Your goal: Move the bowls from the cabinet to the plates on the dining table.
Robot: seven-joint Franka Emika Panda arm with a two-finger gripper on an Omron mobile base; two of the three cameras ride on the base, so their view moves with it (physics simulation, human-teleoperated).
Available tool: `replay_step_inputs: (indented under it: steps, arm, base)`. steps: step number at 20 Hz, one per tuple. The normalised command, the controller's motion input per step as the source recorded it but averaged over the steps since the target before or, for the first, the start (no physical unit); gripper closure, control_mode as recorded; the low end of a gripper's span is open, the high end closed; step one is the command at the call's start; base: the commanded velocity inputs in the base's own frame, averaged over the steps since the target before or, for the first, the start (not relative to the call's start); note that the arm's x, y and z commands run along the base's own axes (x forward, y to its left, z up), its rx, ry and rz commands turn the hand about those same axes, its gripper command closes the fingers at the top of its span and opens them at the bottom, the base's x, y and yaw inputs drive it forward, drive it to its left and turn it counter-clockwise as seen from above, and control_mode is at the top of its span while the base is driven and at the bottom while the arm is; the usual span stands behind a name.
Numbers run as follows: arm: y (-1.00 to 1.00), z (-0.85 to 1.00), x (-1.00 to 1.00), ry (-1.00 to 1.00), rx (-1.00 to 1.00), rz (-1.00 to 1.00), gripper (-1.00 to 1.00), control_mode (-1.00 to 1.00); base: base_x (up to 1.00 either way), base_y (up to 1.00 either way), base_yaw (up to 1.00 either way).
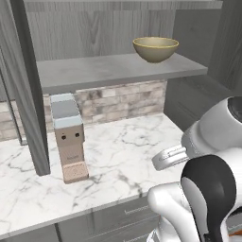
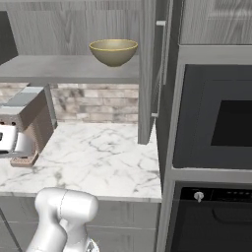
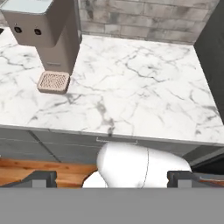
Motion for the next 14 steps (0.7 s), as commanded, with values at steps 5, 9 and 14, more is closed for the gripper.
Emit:
replay_step_inputs:
  steps: [5,9,14]
  arm:
    - [0.08,0.53,0.0,-0.13,0.0,0.0,-1.0,-1.0]
    - [-0.11,0.48,0.2,0.0,0.01,0.03,-1.0,-1.0]
    - [-0.17,0.41,0.38,0.01,0.0,0.02,-1.0,-1.0]
  base:
    - [0.0,0.0,0.0]
    - [0.0,0.0,0.0]
    - [0.0,0.0,0.0]
